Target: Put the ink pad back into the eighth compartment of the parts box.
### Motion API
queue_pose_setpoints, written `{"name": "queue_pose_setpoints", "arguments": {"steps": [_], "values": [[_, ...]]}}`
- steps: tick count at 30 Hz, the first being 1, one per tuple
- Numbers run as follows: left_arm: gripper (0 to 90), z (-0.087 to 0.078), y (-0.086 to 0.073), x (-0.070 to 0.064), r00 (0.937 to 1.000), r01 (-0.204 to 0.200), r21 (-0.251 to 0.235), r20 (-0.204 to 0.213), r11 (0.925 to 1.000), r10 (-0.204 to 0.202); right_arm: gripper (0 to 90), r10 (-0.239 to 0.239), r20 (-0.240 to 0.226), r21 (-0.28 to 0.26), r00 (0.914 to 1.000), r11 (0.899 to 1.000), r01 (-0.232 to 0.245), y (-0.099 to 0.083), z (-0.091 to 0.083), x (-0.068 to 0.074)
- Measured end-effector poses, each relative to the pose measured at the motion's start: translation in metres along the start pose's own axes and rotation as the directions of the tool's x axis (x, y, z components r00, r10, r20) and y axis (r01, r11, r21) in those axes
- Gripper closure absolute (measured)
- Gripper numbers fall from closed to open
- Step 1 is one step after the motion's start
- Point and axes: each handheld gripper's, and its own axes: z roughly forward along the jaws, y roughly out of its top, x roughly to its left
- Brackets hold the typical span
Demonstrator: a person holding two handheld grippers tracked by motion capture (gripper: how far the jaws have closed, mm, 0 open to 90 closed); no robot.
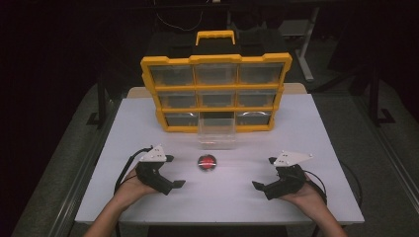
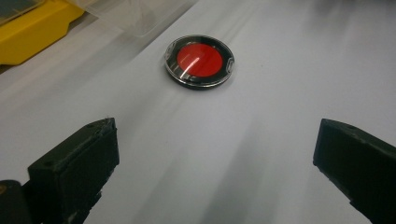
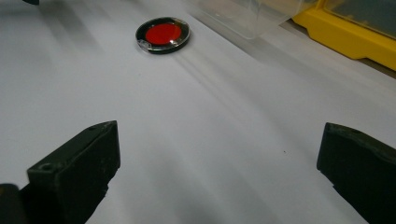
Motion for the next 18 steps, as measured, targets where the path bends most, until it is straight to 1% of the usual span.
{"name": "queue_pose_setpoints", "arguments": {"steps": [3, 7, 18], "values": [[0.0, 0.001, 0.001, 0.000, 1.0000, 0.002, 0.000, 0.003, 1.0000, -0.002, 0.0, -0.001, -0.001, 0.000, 1.0000, 1.000, 0.001, 0.000, 0.000, 0.000], [0.0, 0.003, 0.003, 0.000, 1.0000, -0.006, 0.002, 0.007, 1.0000, 0.006, 0.0, -0.002, 0.001, -0.001, 1.0000, 1.000, 0.002, 0.000, 0.000, 0.000], [0.0, 0.009, 0.013, 0.002, 0.9998, -0.012, -0.004, 0.014, 0.9999, 0.012, 0.0, -0.001, 0.001, -0.002, 1.0000, 1.000, 0.001, 0.000, -0.001, 0.000]]}}
